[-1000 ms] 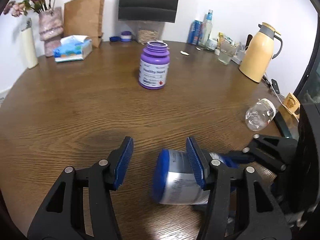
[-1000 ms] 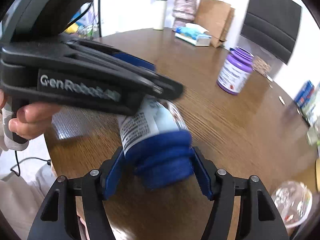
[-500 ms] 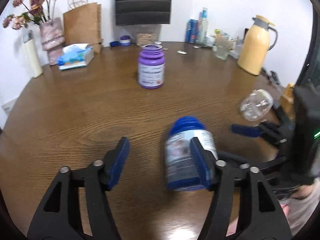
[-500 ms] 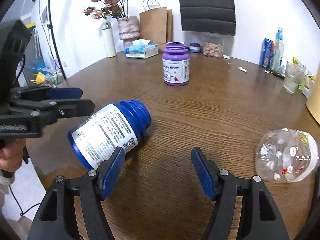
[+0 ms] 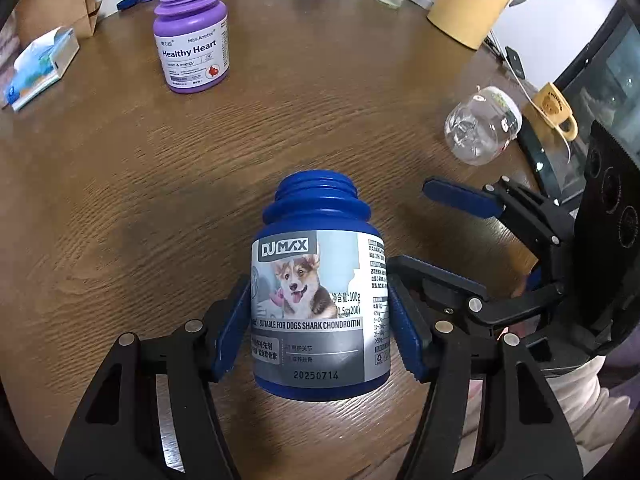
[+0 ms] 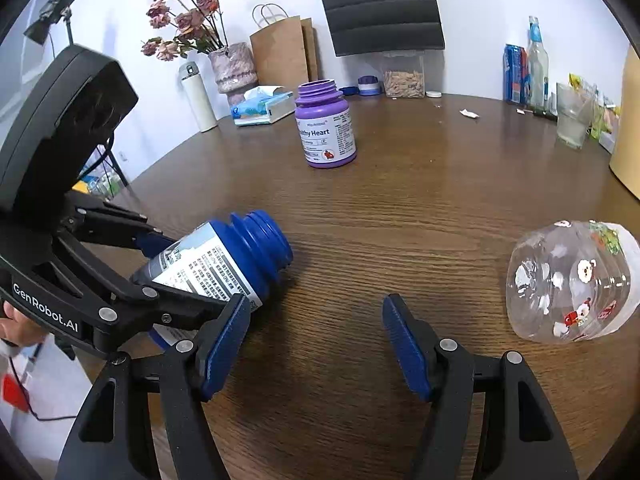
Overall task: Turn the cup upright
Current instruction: 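Lift the bottle with the left tool and rotate it cap up, then grasp the upright bottle with the right tool while the left tool holds it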
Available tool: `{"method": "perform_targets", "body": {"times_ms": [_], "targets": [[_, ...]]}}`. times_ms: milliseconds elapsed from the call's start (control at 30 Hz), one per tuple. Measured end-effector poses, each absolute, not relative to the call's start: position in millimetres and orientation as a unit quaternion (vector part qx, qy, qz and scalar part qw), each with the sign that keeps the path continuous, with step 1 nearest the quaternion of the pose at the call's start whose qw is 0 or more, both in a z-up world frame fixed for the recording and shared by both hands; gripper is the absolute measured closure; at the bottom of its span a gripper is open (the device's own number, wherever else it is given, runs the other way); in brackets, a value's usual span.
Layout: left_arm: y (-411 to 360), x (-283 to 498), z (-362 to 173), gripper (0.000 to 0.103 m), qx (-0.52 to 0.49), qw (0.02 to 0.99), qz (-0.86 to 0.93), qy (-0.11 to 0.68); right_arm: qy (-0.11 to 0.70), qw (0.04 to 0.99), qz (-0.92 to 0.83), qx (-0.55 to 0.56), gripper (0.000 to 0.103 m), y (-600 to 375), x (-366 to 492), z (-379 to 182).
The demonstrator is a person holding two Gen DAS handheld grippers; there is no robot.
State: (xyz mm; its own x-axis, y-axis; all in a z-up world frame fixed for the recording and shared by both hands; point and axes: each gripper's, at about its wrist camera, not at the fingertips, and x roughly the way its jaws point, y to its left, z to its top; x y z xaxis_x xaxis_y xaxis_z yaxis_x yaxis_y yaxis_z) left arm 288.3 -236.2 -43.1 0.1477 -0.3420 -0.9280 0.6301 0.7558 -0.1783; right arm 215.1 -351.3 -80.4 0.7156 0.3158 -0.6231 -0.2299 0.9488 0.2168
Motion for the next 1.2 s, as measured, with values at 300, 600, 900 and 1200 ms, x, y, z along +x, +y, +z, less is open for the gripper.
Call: {"method": "perform_targets", "body": {"times_ms": [300,600,900,1200], "targets": [[-215.7,282.0,-41.7,0.043,0.131,0.772,-0.325,0.53,0.345,0.92,0.165,0.089,0.029,-356.3,217.4,-79.4],[-177.5,321.5,38.1,0.043,0.097,0.907,-0.228,0.341,0.308,0.929,0.178,0.1,0.023,-363.2,254.1,-17.2],[-164.0,355.2,125.4,0.043,0.086,0.975,-0.184,0.088,0.194,0.946,0.244,0.086,0.022,-324.6,341.1,130.2],[-156.9,394.6,103.7,0.043,0.055,0.979,-0.195,0.008,0.216,0.934,0.281,0.043,0.019,-262.1,429.3,155.4]]}}
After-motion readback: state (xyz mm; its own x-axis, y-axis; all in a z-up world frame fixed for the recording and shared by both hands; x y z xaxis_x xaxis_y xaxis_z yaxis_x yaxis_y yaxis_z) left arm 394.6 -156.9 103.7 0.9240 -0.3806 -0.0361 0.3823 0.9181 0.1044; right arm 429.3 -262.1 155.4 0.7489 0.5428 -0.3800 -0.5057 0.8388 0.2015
